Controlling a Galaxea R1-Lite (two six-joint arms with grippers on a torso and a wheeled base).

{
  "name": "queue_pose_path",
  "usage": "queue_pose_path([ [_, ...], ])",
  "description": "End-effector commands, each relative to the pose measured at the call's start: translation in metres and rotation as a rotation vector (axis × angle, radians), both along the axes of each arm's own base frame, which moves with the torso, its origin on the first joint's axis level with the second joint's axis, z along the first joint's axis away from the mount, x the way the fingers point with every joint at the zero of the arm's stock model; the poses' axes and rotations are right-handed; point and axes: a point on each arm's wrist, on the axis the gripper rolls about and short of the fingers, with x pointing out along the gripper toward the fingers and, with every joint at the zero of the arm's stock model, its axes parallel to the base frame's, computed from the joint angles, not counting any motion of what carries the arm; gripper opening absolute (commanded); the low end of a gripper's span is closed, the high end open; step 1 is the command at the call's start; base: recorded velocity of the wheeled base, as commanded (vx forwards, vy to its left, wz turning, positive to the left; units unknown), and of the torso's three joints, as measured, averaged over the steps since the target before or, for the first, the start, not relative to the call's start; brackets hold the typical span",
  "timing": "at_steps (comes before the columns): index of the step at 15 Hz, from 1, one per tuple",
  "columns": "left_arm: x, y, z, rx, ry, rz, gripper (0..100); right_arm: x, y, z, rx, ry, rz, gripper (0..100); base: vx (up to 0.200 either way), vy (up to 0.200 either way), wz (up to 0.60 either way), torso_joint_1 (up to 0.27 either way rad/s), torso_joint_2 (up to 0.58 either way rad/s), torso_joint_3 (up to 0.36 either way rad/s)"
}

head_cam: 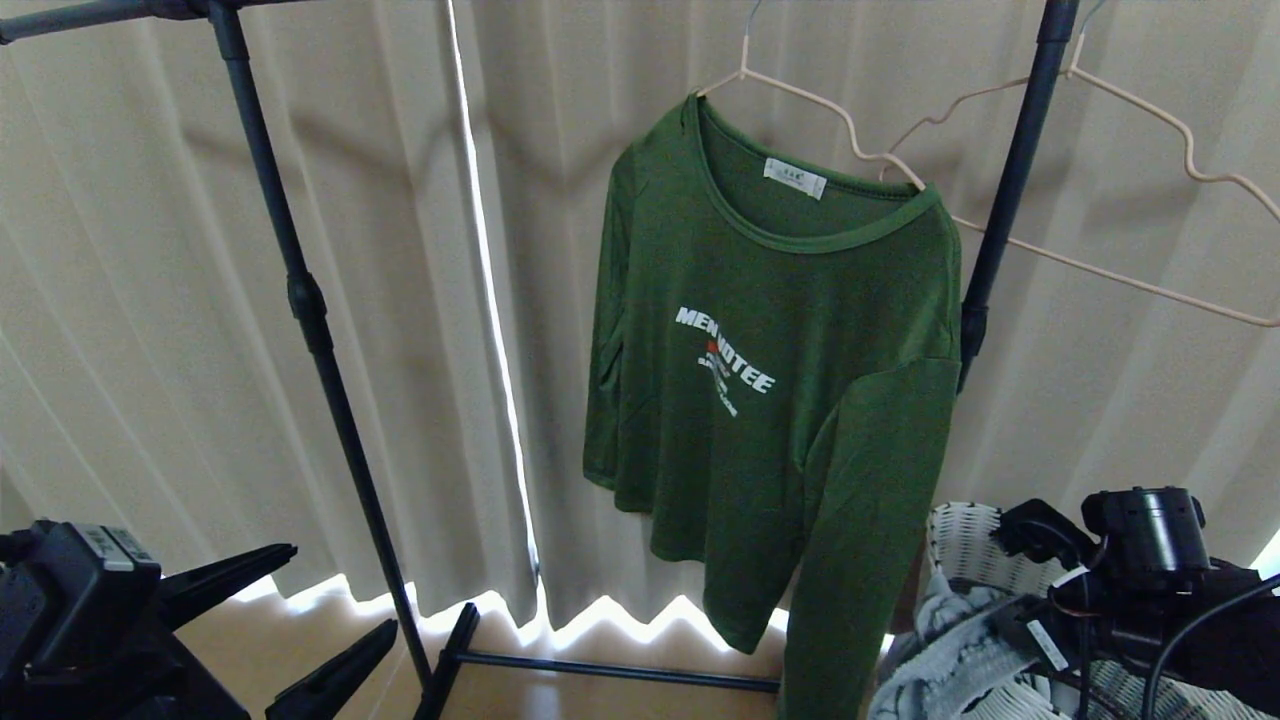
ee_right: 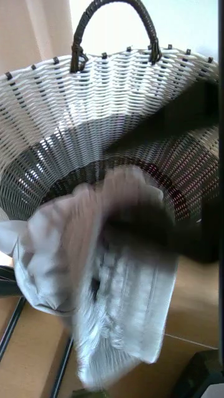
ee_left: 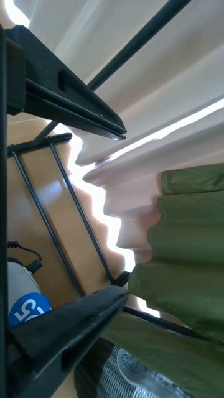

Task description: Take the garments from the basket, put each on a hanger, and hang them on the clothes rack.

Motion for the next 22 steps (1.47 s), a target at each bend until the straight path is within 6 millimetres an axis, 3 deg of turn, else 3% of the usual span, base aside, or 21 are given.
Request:
queue_pose_path([
  [1,-0.001,0.001,0.001,-0.004,-0.009,0.001,100,-0.002,0.0,0.005,0.002,-0.017,0.0,0,0.0,0.0,0.0,0.0,0.0,0.0],
  [6,-0.002,0.001,-0.001,0.001,0.001,0.004,100,-0.014,0.003,0.038,0.039,-0.169,-0.007,0,0.0,0.0,0.0,0.0,0.0,0.0],
  [12,-0.003,0.002,-0.005,0.012,0.012,0.002,100,-0.043,0.026,0.079,0.122,-0.355,0.133,0,-0.033,0.0,0.0,0.0,0.0,0.001],
  [17,-0.004,0.002,-0.004,0.013,0.007,0.005,100,-0.054,0.044,0.086,0.142,-0.383,0.233,0,-0.2,0.0,0.0,0.0,0.0,0.0],
  [22,-0.004,0.002,-0.005,0.015,0.011,0.003,100,-0.054,0.045,0.086,0.151,-0.386,0.247,0,-0.2,0.0,0.0,0.001,0.0,0.001],
])
